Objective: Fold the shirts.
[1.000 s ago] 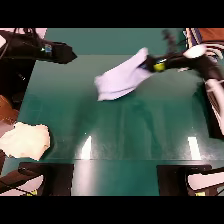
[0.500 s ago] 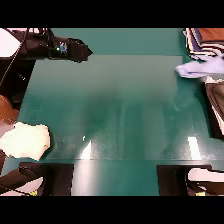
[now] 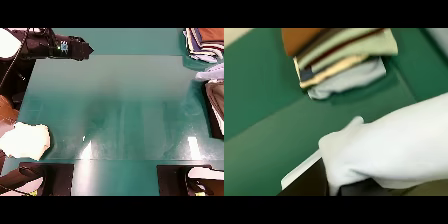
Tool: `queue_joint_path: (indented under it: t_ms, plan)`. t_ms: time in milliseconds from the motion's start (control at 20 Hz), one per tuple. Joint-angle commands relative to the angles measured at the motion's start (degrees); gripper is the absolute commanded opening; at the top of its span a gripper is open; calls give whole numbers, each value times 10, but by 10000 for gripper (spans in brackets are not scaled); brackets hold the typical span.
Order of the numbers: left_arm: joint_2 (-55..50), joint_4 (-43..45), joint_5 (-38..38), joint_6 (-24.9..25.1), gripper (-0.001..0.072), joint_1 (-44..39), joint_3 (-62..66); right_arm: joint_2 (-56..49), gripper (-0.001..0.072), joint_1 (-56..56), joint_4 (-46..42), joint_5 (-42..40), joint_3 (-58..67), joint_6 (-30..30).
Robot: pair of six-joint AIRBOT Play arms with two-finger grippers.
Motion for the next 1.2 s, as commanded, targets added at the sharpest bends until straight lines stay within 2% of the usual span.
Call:
queue_joint_path:
  t_ms: [0,250,350,600,750,800,900,950,1050,1150]
  plan:
    - [-1,3,1,2,24,0,0,2,10,-13,0,51,75,-5]
    - [-3,4,-1,2,24,0,-1,2,9,-50,-8,170,102,-2]
    - [-4,4,-7,2,25,0,-1,10,10,-62,-60,202,80,20]
    - [-4,4,-16,2,24,0,-1,98,11,-117,-158,216,-102,22]
    - [-4,4,-16,2,24,0,-1,145,18,-163,-165,222,-221,22]
    - [-4,4,-16,2,24,0,-1,156,74,-178,-165,221,-252,22]
    - [-4,4,-16,2,25,0,-1,173,489,-210,-164,219,-301,22]
    - [-4,4,-16,2,25,0,-1,179,617,-228,-164,221,-317,22]
    - [-4,4,-16,2,25,0,-1,194,617,-256,-153,219,-331,22]
    - [-4,4,-15,2,25,0,-1,213,617,-261,-94,200,-328,22]
